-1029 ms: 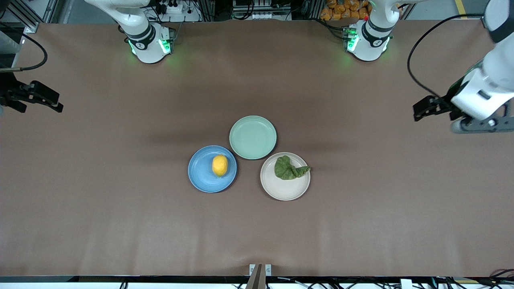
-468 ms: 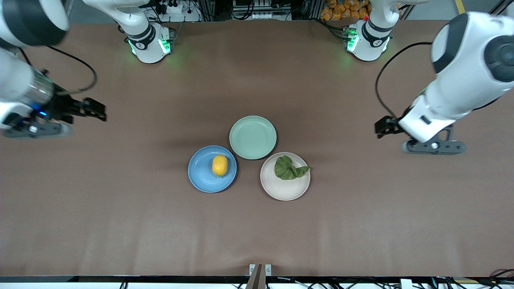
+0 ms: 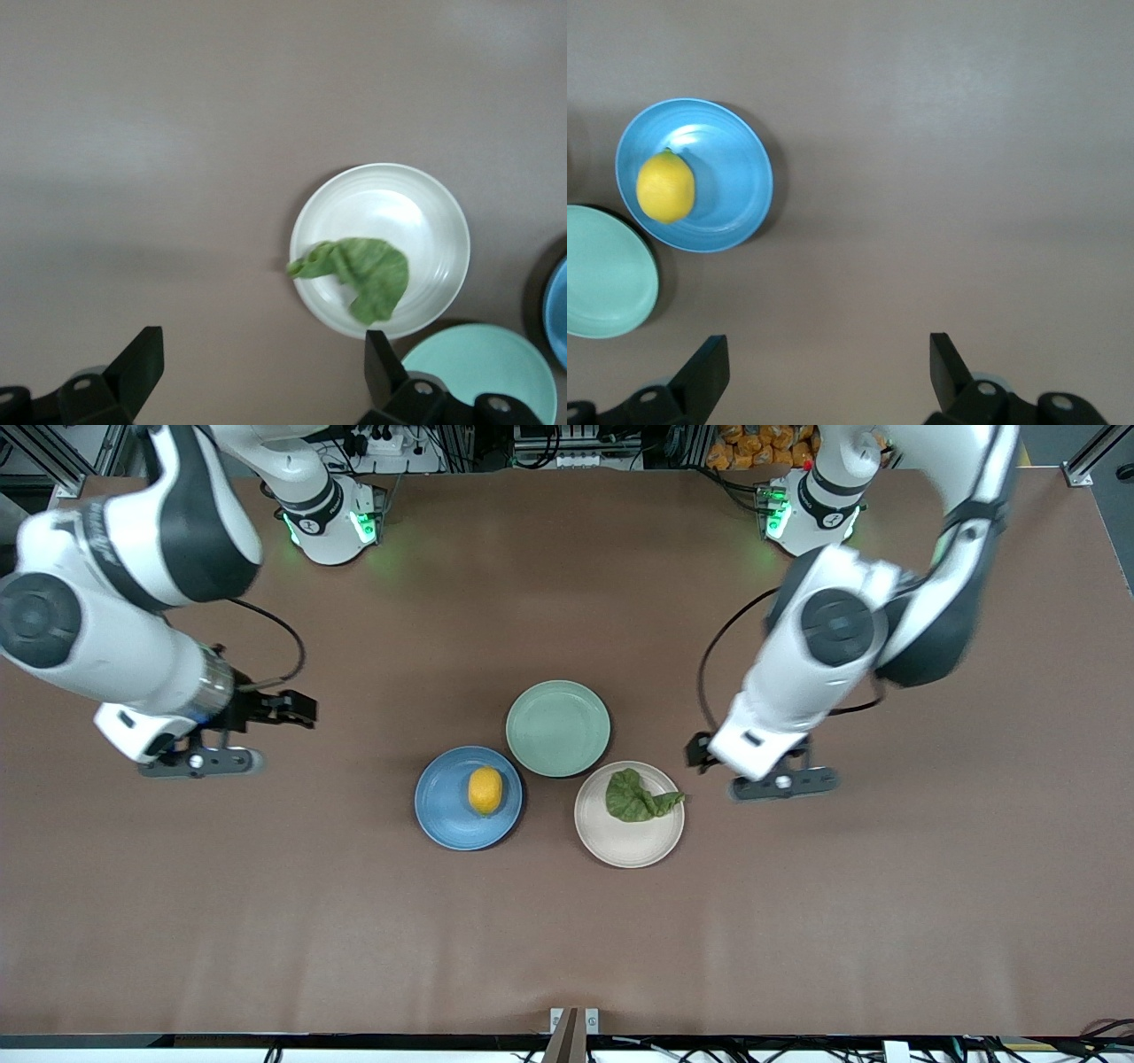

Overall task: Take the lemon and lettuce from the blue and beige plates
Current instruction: 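Lower the right gripper to the lemon while the left gripper lowers to the lettuce, then close the right gripper on the lemon while the left gripper grasps the lettuce, then lift the lemon with the right gripper while the left gripper lifts the lettuce, then set the lemon down with the right gripper while the left gripper releases the lettuce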

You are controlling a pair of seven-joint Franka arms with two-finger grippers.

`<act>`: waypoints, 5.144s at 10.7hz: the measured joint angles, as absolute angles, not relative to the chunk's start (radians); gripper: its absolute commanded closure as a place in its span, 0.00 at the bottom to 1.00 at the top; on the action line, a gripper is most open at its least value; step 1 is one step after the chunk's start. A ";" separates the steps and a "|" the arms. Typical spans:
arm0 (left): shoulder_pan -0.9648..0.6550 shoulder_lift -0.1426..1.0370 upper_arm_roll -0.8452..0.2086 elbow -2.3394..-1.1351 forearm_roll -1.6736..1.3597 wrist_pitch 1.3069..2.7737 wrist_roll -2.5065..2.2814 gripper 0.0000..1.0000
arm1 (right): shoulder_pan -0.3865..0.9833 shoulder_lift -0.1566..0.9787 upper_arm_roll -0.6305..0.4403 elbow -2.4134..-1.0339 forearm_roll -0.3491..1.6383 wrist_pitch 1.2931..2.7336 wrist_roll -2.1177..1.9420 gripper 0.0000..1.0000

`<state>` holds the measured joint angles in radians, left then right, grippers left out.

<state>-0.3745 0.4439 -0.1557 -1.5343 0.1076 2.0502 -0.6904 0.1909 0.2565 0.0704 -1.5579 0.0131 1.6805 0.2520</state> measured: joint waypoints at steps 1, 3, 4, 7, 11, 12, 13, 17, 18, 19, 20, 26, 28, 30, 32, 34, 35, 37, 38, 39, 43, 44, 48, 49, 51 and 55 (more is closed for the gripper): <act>-0.397 0.488 -0.155 -1.534 0.134 2.105 -0.753 0.00 | 0.226 0.281 0.071 -1.559 0.012 1.715 0.316 0.00; -0.424 0.568 -0.154 -1.534 0.148 2.195 -0.823 0.00 | 0.300 0.343 0.071 -1.560 -0.001 1.797 0.445 0.00; -0.435 0.604 -0.154 -1.533 0.149 2.227 -0.841 0.00 | 0.328 0.377 0.071 -1.560 -0.003 1.841 0.504 0.00; -0.455 0.692 -0.153 -1.531 0.149 2.297 -0.920 0.00 | 0.383 0.482 0.070 -1.560 -0.004 1.980 0.629 0.00; -0.482 0.755 -0.152 -1.527 0.149 2.317 -0.968 0.12 | 0.389 0.594 0.069 -1.544 -0.005 2.095 0.642 0.00; -0.485 0.764 -0.151 -1.526 0.149 2.319 -0.970 0.22 | 0.389 0.616 0.069 -1.531 -0.005 2.098 0.643 0.00; -0.486 0.770 -0.151 -1.526 0.149 2.324 -0.972 0.34 | 0.391 0.636 0.069 -1.522 -0.005 2.109 0.649 0.00; -0.486 0.788 -0.149 -1.525 0.149 2.327 -0.973 0.40 | 0.407 0.695 0.070 -1.513 -0.004 2.178 0.749 0.00; -0.486 0.791 -0.149 -1.525 0.149 2.327 -0.973 0.48 | 0.416 0.713 0.070 -1.513 -0.004 2.206 0.776 0.00; -0.486 0.791 -0.149 -1.524 0.149 2.328 -0.973 0.62 | 0.429 0.728 0.070 -1.513 -0.004 2.225 0.795 0.00; -0.486 0.791 -0.148 -1.524 0.149 2.328 -0.973 0.77 | 0.444 0.738 0.070 -1.511 -0.004 2.233 0.810 0.00; -0.486 0.791 -0.148 -1.516 0.149 2.332 -0.974 1.00 | 0.514 0.744 0.069 -1.505 -0.005 2.235 0.874 0.15; -0.482 0.777 -0.144 -1.495 0.149 2.331 -0.980 1.00 | 0.514 0.756 0.066 -1.505 -0.026 2.240 0.874 0.27; -0.458 0.719 -0.138 -1.478 0.149 2.290 -0.982 1.00 | 0.514 0.778 0.064 -1.506 -0.042 2.268 0.874 0.92; -0.406 0.617 -0.138 -1.473 0.149 2.197 -0.982 1.00 | 0.515 0.784 0.065 -1.501 -0.043 2.277 0.874 1.00; -0.363 0.547 -0.138 -1.475 0.149 2.114 -0.959 1.00 | 0.515 0.785 0.065 -1.495 -0.043 2.281 0.874 1.00; -0.338 0.526 -0.138 -1.476 0.149 2.077 -0.904 1.00 | 0.515 0.784 0.064 -1.488 -0.043 2.282 0.874 1.00; -0.267 0.497 -0.138 -1.478 0.149 1.999 -0.735 1.00 | 0.513 0.778 0.061 -1.470 -0.043 2.276 0.874 1.00; -0.226 0.492 -0.138 -1.483 0.149 1.969 -0.641 1.00 | 0.509 0.765 0.057 -1.463 -0.043 2.261 0.874 1.00; -0.187 0.493 -0.138 -1.496 0.149 1.950 -0.572 1.00 | 0.496 0.748 0.052 -1.457 -0.043 2.243 0.873 1.00; -0.100 0.578 -0.137 -1.557 0.150 1.936 -0.482 0.01 | 0.372 0.659 0.048 -1.452 -0.044 2.130 0.712 1.00; -0.086 0.599 -0.137 -1.556 0.150 1.939 -0.477 0.00 | 0.336 0.643 0.047 -1.452 -0.044 2.108 0.663 1.00; -0.078 0.555 -0.143 -1.517 0.150 1.937 -0.472 0.00 | 0.206 0.628 0.043 -1.475 -0.070 2.095 0.457 1.00; -0.077 0.513 -0.143 -1.511 0.150 1.921 -0.472 0.00 | 0.178 0.628 0.043 -1.486 -0.096 2.096 0.428 1.00; -0.074 0.419 -0.143 -1.507 0.150 1.869 -0.470 0.00 | 0.128 0.627 0.043 -1.516 -0.143 2.123 0.360 1.00; -0.074 0.255 -0.143 -1.506 0.150 1.795 -0.470 0.00 | -0.042 0.633 0.041 -1.735 -0.152 2.433 0.077 1.00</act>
<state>-0.0738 0.2555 -0.1431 -1.5055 0.1500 1.7950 -0.4698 -0.0417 0.6331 0.0412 -1.7346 -0.1521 2.4330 0.0767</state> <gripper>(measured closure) 0.000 0.388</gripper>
